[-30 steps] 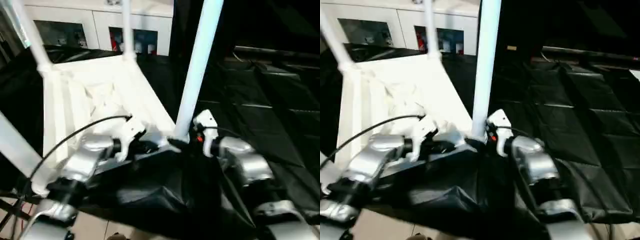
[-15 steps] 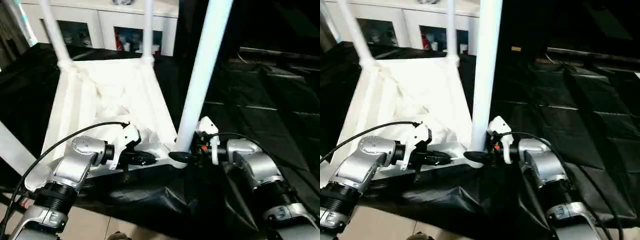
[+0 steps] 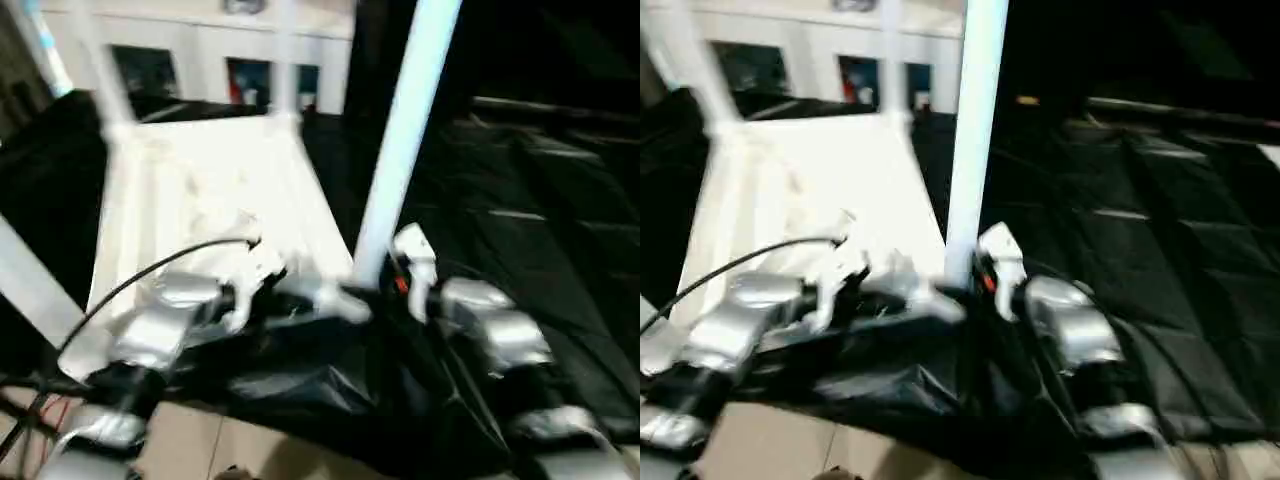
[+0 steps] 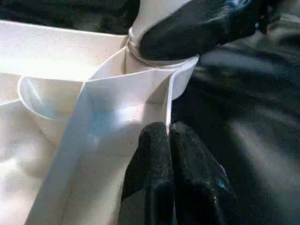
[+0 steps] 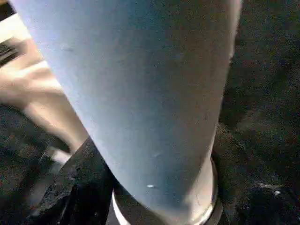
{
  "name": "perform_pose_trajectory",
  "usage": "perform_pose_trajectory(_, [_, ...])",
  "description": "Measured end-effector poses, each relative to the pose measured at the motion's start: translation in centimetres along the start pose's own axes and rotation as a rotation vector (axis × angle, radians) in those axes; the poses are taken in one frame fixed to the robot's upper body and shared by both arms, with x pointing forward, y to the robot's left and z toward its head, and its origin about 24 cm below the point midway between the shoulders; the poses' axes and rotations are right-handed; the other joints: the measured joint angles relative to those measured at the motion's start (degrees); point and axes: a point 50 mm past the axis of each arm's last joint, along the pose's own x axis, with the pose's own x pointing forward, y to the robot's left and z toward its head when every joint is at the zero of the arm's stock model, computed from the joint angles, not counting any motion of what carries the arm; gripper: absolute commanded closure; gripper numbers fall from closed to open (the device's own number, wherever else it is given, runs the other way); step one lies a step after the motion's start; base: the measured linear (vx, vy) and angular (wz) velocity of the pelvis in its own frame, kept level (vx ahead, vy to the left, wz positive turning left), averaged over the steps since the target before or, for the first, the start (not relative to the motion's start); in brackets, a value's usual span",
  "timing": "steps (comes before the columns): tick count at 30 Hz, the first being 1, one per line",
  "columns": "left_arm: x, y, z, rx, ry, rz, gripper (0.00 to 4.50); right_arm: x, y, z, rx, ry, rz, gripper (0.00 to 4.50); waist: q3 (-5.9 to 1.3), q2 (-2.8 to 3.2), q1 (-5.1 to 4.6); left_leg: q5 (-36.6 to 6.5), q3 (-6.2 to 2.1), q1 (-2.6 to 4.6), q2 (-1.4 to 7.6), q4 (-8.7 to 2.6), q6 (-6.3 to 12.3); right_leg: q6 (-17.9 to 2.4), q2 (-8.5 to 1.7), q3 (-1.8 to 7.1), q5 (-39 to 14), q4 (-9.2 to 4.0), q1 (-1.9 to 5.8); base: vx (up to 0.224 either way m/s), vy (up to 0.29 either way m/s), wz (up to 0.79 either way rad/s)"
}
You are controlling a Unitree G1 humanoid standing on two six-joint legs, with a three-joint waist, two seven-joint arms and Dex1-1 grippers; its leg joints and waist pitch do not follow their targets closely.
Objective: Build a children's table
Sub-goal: Rotate leg to tighten
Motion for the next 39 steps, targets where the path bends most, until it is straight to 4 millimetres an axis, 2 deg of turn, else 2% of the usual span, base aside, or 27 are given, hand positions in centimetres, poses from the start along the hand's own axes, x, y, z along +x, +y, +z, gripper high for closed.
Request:
perform_pose_trajectory(3, [1.2,0.0,0.6,-0.021,-0.009,0.067,4.50,1.1,0.0,0.5,0.031,-0.022,-0.144,1.94,0.04,0.06,-0.19,0.00,0.00,-0.02,-0.01,-0.01,-0.01,0.00,0.00,0.01,0.02,-0.08,-0.04,0.000,0.000,0.00])
perform_pose_trajectory(7, [1.6,-0.1,0.9,-0.021,-0.016,0.081,4.50,1.2,0.0,0.5,0.011,-0.051,-0.177,1.94,0.02,0.10,0.08,0.00,0.00,-0.05,-0.01,-0.05,-0.01,0.00,-0.01,0.01,0.18,-0.06,-0.04,0.000,0.000,0.00])
perform_pose_trajectory(9, [1.6,-0.1,0.9,-0.020,-0.019,0.078,4.50,1.1,0.0,0.5,0.005,-0.061,-0.173,1.26,-0.02,0.17,0.16,0.00,0.00,-0.06,-0.01,-0.10,-0.01,-0.18,0.00,0.01,0.28,-0.03,-0.05,0.000,0.000,0.00])
perform_pose_trajectory(12, [1.6,-0.1,1.0,-0.016,-0.020,0.076,4.50,1.0,0.1,0.4,-0.007,-0.067,-0.141,1.19,-0.02,0.19,0.15,0.01,0.00,-0.08,0.00,-0.14,-0.01,-0.21,0.02,0.01,0.26,-0.05,-0.06,0.000,0.000,0.00])
perform_pose_trajectory(14, [1.4,-0.1,0.9,-0.009,-0.016,0.065,4.50,0.7,-0.1,0.4,-0.017,-0.065,-0.112,0.88,-0.02,0.18,0.11,0.01,0.00,-0.10,0.00,-0.11,-0.01,-0.21,0.02,0.01,0.26,-0.08,-0.06,0.000,0.000,0.00])
perform_pose_trajectory(17, [0.9,0.1,0.9,0.009,-0.009,0.044,4.50,0.2,-0.2,0.5,-0.049,-0.044,-0.031,0.66,0.02,0.16,0.04,0.01,0.00,-0.11,0.00,-0.12,-0.01,-0.20,0.02,0.01,0.26,-0.09,-0.08,0.000,0.000,0.00])
perform_pose_trajectory(27, [-1.7,-0.1,-0.1,0.049,0.006,-0.118,4.50,-1.7,-0.4,0.5,-0.135,0.029,0.274,0.66,0.13,0.03,0.27,0.00,0.01,-0.46,0.03,-0.05,0.02,-0.28,0.03,-0.01,0.13,-0.12,-0.32,0.000,0.000,0.00])
perform_pose_trajectory(31, [-2.5,-0.5,-0.2,0.066,0.017,-0.204,4.50,-2.3,0.0,0.5,-0.163,0.074,0.417,0.66,0.14,0.02,1.42,0.00,0.02,-0.87,0.07,0.11,0.04,-0.33,0.03,-0.07,0.11,-0.04,-0.60,0.000,0.000,0.00])
perform_pose_trajectory(33, [-2.6,-0.6,-0.3,0.066,0.021,-0.225,4.50,-2.6,0.0,0.5,-0.164,0.090,0.455,0.66,0.14,0.01,1.70,0.00,0.02,-1.07,0.09,0.27,0.06,-0.34,0.02,-0.07,0.12,0.10,-0.78,0.000,0.000,0.00])
perform_pose_trajectory(36, [-2.7,-0.7,-0.4,0.068,0.025,-0.242,4.50,-2.9,0.0,0.5,-0.169,0.104,0.480,0.96,0.14,0.00,1.82,0.00,0.02,-1.09,0.09,0.37,0.06,-0.35,0.00,-0.07,0.13,0.18,-0.80,0.000,0.000,0.00])
perform_pose_trajectory(39, [-2.9,-1.0,-0.5,0.071,0.027,-0.256,4.50,-3.1,-0.1,0.4,-0.170,0.116,0.500,1.06,0.14,0.01,1.82,0.00,0.02,-1.08,0.10,0.38,0.05,-0.35,-0.01,-0.07,0.14,0.20,-0.80,0.000,0.000,0.00])
